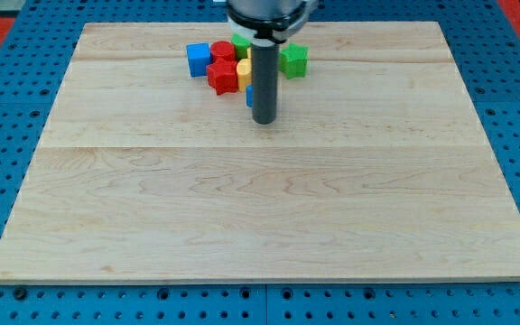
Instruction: Move blue triangle right to yellow heart
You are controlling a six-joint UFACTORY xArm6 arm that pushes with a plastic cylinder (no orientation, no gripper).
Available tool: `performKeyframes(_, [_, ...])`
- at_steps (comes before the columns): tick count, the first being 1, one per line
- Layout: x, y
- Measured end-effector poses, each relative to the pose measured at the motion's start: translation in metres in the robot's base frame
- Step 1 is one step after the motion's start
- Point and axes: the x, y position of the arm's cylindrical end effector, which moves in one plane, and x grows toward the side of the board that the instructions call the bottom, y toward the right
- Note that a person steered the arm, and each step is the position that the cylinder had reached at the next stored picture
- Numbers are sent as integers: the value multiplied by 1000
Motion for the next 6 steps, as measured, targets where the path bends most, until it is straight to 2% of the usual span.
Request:
performKeyframes(2, [-36, 11])
performKeyframes(3, [-42, 31])
performKeyframes(5, [-57, 29])
performKeyframes(6, [-51, 52])
